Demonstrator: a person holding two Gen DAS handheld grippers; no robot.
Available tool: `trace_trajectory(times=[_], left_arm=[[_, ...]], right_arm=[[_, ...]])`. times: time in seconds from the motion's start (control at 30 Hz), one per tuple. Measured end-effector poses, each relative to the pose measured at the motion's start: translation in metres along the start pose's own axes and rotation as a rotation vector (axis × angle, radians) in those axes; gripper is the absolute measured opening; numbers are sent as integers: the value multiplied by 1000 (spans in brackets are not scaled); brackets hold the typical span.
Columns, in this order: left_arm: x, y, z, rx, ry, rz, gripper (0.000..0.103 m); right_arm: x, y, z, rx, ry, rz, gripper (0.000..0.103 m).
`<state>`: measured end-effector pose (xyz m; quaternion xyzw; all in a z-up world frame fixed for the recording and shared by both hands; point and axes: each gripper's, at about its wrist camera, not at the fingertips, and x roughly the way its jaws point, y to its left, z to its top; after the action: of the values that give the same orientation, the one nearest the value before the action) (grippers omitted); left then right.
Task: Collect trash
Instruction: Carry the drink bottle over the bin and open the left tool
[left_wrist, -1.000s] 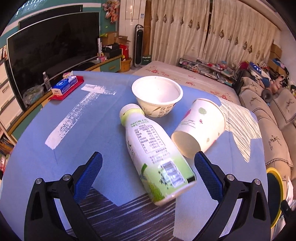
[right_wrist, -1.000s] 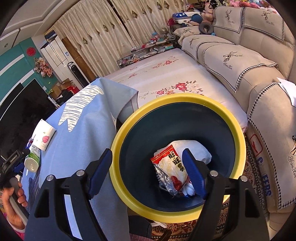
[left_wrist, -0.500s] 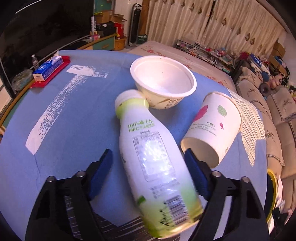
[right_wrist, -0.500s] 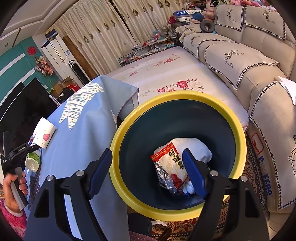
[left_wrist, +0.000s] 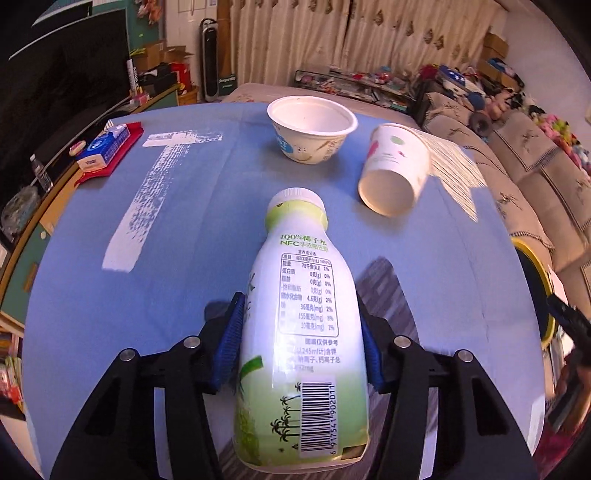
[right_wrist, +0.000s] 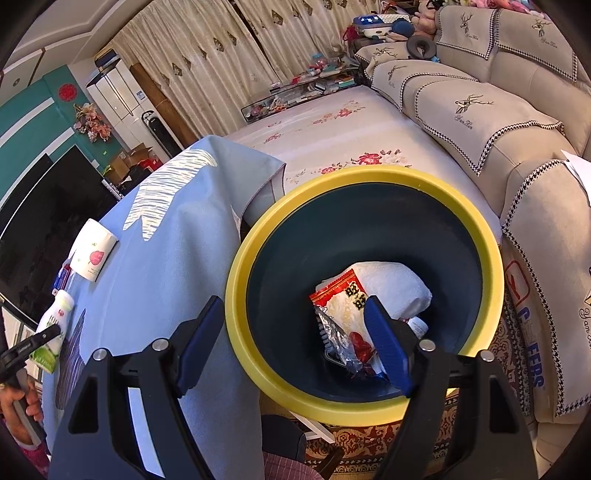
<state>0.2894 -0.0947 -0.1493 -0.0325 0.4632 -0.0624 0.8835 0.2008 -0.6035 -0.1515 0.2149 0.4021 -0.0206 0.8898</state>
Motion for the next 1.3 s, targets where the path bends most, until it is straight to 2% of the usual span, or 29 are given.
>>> trace_trajectory(times=[0.2,0.3,0.57,0.8,0.93,1.03,1.17,1.3], left_arm=[[-43,-17,-30,52,-38,-57,55],[-63,-37,-35,101,-66,-114,55],[-80,-141,-27,314,-92,-285,55],[-57,-250,-14,469,-53,-428,55],[-30,-303,-1,499,6,-477,55],[-2,-340,9,508,58,-487,55],[40,-383,13,526,95,-464,55],[67,-408,15,513,120,-456,55]], right_arm=[[-14,-2,-14,6,-5,1,74],[-27,-6,-21,16,-21,-3,74],[-68,-37,-36,81,-87,-30,74],[-91,-73,-54,162,-121,-53,74],[-97,-90,-62,200,-127,-60,74],[-101,-104,-68,226,-129,-68,74],[-106,-120,-75,260,-133,-77,74],[-105,-129,-78,281,-127,-78,74]])
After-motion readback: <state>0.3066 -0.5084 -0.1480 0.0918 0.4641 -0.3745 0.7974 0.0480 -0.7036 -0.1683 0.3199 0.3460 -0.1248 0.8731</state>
